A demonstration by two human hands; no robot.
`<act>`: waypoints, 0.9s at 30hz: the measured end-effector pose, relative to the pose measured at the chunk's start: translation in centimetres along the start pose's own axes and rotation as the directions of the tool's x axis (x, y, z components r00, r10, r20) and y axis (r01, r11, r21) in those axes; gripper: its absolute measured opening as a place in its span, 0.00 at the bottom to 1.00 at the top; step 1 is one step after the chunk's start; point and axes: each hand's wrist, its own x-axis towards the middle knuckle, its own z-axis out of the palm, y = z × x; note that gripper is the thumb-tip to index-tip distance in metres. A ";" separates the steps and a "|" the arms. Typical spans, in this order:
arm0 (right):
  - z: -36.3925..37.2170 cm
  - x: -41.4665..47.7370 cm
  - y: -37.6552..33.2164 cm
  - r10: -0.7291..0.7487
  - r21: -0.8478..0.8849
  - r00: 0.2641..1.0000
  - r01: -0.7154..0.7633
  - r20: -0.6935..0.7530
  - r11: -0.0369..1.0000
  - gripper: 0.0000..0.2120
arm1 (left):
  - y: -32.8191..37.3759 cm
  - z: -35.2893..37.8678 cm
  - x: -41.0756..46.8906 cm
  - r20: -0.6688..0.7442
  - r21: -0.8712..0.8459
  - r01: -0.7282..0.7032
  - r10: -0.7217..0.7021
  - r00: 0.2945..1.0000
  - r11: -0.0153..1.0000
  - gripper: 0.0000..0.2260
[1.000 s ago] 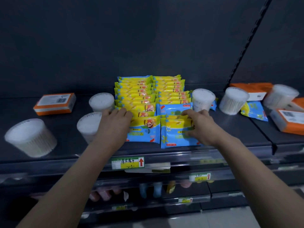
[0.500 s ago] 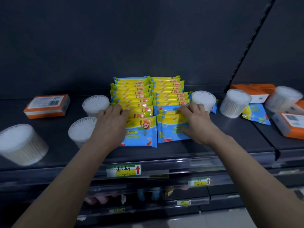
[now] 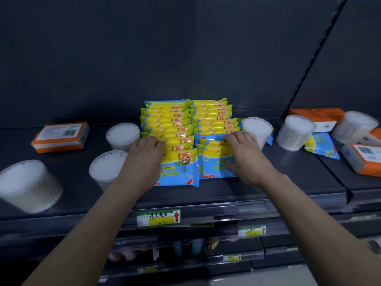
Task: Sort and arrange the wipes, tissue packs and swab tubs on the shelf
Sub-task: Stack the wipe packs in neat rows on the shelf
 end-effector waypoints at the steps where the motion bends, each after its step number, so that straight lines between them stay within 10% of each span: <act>1: 0.0 0.0 -0.1 0.003 0.000 1.000 -0.003 0.003 1.000 0.32 | 0.0 -0.2 0.0 0.000 -0.006 -0.007 0.007 1.000 1.000 0.21; 27: -3.4 -5.1 6.1 0.341 0.137 0.910 -0.316 -0.237 0.939 0.17 | 6.9 -2.5 2.7 -0.231 -0.357 -0.294 0.221 0.948 0.887 0.14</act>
